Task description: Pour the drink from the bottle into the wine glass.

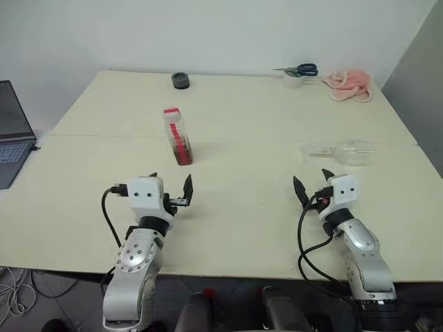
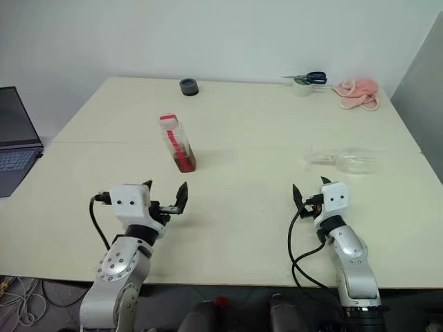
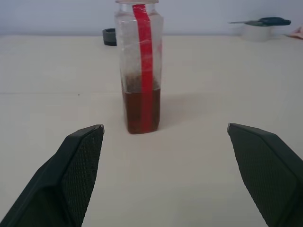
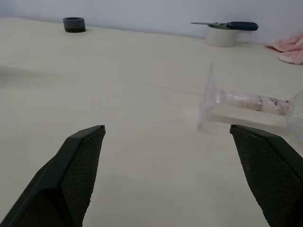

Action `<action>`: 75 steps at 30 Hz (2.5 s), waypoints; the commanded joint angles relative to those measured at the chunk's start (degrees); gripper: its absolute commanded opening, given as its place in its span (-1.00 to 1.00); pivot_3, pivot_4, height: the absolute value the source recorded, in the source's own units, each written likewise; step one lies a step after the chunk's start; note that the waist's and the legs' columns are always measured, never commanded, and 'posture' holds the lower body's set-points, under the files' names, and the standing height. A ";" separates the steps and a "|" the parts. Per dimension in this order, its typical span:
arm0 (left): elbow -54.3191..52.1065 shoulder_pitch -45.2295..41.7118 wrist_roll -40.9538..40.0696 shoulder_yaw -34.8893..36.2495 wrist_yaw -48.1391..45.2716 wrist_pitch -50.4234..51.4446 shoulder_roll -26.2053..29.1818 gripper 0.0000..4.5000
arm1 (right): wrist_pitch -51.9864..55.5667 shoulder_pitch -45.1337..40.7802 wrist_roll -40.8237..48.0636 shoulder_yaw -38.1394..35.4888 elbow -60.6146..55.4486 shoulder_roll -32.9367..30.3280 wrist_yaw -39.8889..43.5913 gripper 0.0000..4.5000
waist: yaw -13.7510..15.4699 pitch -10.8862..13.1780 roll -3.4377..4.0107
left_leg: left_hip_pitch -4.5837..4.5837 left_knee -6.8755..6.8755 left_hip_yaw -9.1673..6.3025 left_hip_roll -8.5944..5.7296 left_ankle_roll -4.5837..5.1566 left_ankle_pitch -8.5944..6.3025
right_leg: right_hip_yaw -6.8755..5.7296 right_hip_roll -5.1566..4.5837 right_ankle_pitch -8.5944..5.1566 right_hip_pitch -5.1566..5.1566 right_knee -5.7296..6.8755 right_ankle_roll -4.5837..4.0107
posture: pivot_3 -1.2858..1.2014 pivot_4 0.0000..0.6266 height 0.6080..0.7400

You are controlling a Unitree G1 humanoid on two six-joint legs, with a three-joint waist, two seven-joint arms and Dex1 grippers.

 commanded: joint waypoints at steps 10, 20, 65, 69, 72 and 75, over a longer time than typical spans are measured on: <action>11.39 -3.17 4.23 3.89 5.60 -13.16 -1.02 0.99 | -1.82 -5.14 -0.88 4.49 -4.56 -1.48 3.95 1.00 | 0.03 0.00 0.00 | 0.05 -0.06 0.00 0.04 0.00 0.00 | 0.03 0.06 -0.01 0.00 0.00 -0.02 | 0.03 -0.52 1.00; 21.16 -20.74 5.53 1.98 7.43 -15.27 -1.60 0.99 | 7.53 -22.51 4.18 10.68 -0.41 -4.69 17.53 1.00 | 0.19 0.01 -0.05 | -0.06 0.01 -0.07 0.01 0.03 0.05 | -0.06 0.06 0.24 0.01 -0.03 -0.28 | 0.03 -0.52 1.00; 48.02 -43.00 10.14 3.76 16.41 -18.48 -2.50 0.99 | 12.61 -26.05 5.32 14.13 0.60 -4.57 24.25 1.00 | 0.23 0.00 -0.09 | -0.26 -0.04 -0.23 -0.10 0.01 0.06 | -0.27 -0.12 0.26 -0.09 -0.04 -0.32 | 0.03 -0.52 1.00; 50.51 -44.39 9.42 4.02 15.92 -19.43 -2.51 0.99 | 12.92 -25.53 5.00 14.25 0.12 -4.86 24.06 1.00 | 0.23 0.00 -0.09 | -0.27 -0.06 -0.23 -0.11 0.01 0.06 | -0.28 -0.13 0.26 -0.10 -0.05 -0.31 | 0.03 -0.52 1.00; 51.15 -44.33 9.13 3.90 15.73 -19.97 -2.71 0.91 | 13.31 -24.97 4.87 14.07 -0.61 -4.99 23.73 1.00 | 0.22 0.00 -0.09 | -0.27 -0.06 -0.23 -0.10 0.01 0.06 | -0.28 -0.13 0.26 -0.10 -0.05 -0.31 | 0.03 -0.52 1.00; 52.35 -44.54 8.93 3.95 15.71 -20.73 -2.57 0.59 | 13.53 -24.79 4.79 13.98 -0.81 -4.96 23.56 1.00 | 0.22 0.00 -0.08 | -0.26 -0.06 -0.23 -0.10 0.01 0.06 | -0.28 -0.13 0.26 -0.10 -0.05 -0.31 | 0.03 -0.52 1.00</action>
